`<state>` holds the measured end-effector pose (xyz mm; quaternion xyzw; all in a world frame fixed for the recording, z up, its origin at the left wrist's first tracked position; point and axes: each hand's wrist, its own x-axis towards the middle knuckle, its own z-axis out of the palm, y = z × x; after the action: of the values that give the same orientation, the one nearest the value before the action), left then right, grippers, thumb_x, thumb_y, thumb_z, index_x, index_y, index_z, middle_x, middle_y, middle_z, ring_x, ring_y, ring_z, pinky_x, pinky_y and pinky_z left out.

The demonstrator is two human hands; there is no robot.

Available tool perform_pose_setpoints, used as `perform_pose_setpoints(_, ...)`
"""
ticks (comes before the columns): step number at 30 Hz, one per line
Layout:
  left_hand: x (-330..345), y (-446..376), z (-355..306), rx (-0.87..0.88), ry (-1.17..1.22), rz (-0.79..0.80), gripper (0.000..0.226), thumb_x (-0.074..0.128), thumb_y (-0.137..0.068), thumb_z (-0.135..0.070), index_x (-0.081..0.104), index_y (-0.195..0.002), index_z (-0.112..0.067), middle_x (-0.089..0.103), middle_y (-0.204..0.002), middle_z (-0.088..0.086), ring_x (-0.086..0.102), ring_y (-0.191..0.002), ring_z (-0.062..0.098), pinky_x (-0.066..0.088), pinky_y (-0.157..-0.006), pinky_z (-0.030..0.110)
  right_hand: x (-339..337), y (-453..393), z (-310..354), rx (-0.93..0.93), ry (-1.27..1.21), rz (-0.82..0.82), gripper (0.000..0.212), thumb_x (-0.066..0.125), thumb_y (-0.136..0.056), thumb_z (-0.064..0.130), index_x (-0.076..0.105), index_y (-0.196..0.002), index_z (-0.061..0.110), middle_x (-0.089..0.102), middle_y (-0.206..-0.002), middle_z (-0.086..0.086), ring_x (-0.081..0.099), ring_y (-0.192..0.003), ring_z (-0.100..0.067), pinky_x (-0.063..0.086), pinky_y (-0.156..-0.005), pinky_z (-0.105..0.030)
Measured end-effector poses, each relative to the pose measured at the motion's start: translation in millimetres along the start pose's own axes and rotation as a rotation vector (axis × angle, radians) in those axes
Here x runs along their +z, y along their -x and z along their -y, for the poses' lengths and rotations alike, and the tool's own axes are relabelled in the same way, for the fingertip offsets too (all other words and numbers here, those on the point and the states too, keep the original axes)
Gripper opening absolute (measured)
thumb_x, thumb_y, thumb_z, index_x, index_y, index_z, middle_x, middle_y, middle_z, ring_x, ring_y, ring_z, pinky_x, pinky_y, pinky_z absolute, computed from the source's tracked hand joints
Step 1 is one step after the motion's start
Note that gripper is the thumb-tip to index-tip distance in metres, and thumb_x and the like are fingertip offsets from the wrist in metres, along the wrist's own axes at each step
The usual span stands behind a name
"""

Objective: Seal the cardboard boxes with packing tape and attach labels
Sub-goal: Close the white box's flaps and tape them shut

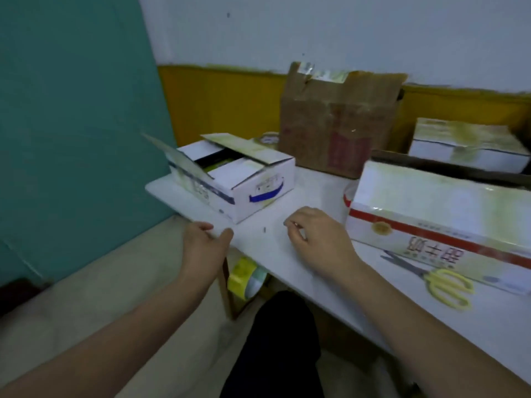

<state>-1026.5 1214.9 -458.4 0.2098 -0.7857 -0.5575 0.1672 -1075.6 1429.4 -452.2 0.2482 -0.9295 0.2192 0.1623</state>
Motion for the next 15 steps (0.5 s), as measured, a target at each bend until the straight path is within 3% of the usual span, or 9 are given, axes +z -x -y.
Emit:
perform_pose_setpoints(2,-2,-4,17,-0.164,0.013,0.114,0.032,0.075,-0.087,-0.037,0.06,-0.079,-0.01,0.061,-0.078,0.002,0.059,-0.067,0.009,0.044,-0.067,0.026,17,1,-8,0.009,-0.039,0.047,0.024,0.049,-0.099,0.027,0.07,-0.108,0.021,0.063,-0.112,0.007,0.057,-0.104,-0.014,0.051,-0.082,-0.035)
perform_pose_setpoints(4,2,-8,27,-0.283,0.099,0.274,0.04,0.077,-0.084,-0.044,0.065,-0.1,-0.01,0.071,-0.1,0.005,0.069,-0.086,0.018,0.055,-0.069,0.03,22,2,-11,0.054,-0.115,0.04,0.023,0.05,-0.098,0.026,0.071,-0.106,0.023,0.062,-0.11,0.011,0.057,-0.098,-0.01,0.048,-0.083,-0.029)
perform_pose_setpoints(6,6,-10,32,-0.369,0.185,0.452,0.054,0.076,-0.085,-0.044,0.055,-0.126,-0.014,0.07,-0.117,0.005,0.07,-0.102,0.021,0.061,-0.077,0.034,23,2,-13,0.111,-0.199,0.003,0.022,0.051,-0.098,0.025,0.072,-0.102,0.024,0.063,-0.106,0.012,0.057,-0.09,-0.006,0.046,-0.08,-0.025)
perform_pose_setpoints(10,4,-12,31,-0.441,0.179,0.623,0.038,0.072,-0.091,-0.032,0.064,-0.126,-0.018,0.074,-0.116,0.002,0.07,-0.104,0.02,0.056,-0.096,0.04,23,3,-12,0.158,-0.259,0.022,0.02,0.053,-0.099,0.022,0.074,-0.1,0.022,0.066,-0.104,0.008,0.057,-0.087,-0.006,0.044,-0.08,-0.021)
perform_pose_setpoints(13,-5,-18,17,-0.566,0.127,0.659,0.02,0.07,-0.092,-0.026,0.07,-0.106,-0.012,0.077,-0.095,0.006,0.071,-0.082,0.02,0.058,-0.081,0.034,21,3,-11,0.162,-0.266,0.061,0.021,0.053,-0.099,0.023,0.074,-0.101,0.022,0.067,-0.103,0.009,0.058,-0.088,-0.005,0.042,-0.079,-0.018)
perform_pose_setpoints(15,-9,-21,2,-0.603,0.042,0.668,0.013,0.068,-0.093,-0.026,0.067,-0.092,-0.013,0.071,-0.073,0.003,0.064,-0.057,0.014,0.052,-0.055,0.023,18,5,-7,0.182,-0.31,0.075,0.02,0.054,-0.099,0.023,0.074,-0.099,0.024,0.07,-0.099,0.011,0.061,-0.087,-0.004,0.043,-0.077,-0.015)
